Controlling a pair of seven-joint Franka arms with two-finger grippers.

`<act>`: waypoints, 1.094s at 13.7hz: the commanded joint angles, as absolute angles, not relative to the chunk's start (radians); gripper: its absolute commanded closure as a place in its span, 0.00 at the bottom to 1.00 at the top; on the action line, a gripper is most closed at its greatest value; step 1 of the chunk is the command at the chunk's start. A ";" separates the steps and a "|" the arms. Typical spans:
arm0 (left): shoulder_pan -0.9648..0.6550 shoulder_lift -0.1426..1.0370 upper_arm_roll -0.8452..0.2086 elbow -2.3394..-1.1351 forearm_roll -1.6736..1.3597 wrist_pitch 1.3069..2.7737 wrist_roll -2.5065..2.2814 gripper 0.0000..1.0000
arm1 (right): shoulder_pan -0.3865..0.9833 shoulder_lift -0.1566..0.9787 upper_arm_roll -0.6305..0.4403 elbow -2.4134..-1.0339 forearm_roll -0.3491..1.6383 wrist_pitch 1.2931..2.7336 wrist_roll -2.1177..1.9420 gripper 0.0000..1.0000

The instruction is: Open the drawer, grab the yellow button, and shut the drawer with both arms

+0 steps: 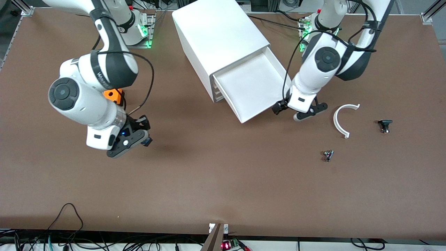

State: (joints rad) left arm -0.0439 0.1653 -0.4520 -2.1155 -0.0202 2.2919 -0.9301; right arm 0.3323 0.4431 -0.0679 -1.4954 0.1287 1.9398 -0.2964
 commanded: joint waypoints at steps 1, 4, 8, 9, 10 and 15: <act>-0.040 0.138 -0.549 -2.172 -0.005 2.298 -1.002 0.00 | 0.282 0.365 -0.054 -1.636 0.094 1.960 -0.175 0.76; -0.040 0.132 -0.664 -2.210 -0.005 2.293 -1.000 0.00 | 0.226 0.353 -0.054 -1.736 0.005 1.965 -0.133 0.75; -0.040 0.123 -0.764 -2.227 -0.006 2.292 -1.000 0.00 | 0.131 0.342 -0.052 -1.851 -0.005 2.047 -0.199 0.75; -0.040 0.115 -0.781 -2.232 -0.005 2.286 -1.000 0.00 | 0.108 0.342 -0.052 -1.882 -0.005 2.087 -0.236 0.75; -0.040 0.110 -0.811 -2.233 -0.006 2.267 -1.000 0.00 | 0.085 0.339 -0.052 -1.910 -0.005 2.124 -0.270 0.75; -0.019 0.101 -0.828 -2.224 -0.003 2.252 -0.985 0.00 | 0.038 0.330 -0.052 -2.053 -0.005 2.329 -0.345 0.75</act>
State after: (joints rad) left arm -0.0292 0.1088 -0.8027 -2.2109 -0.0201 2.2591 -0.9949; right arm 0.0708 0.3734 -0.0694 -1.9398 0.0056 2.2199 -0.3092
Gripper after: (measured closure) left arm 0.000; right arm 0.559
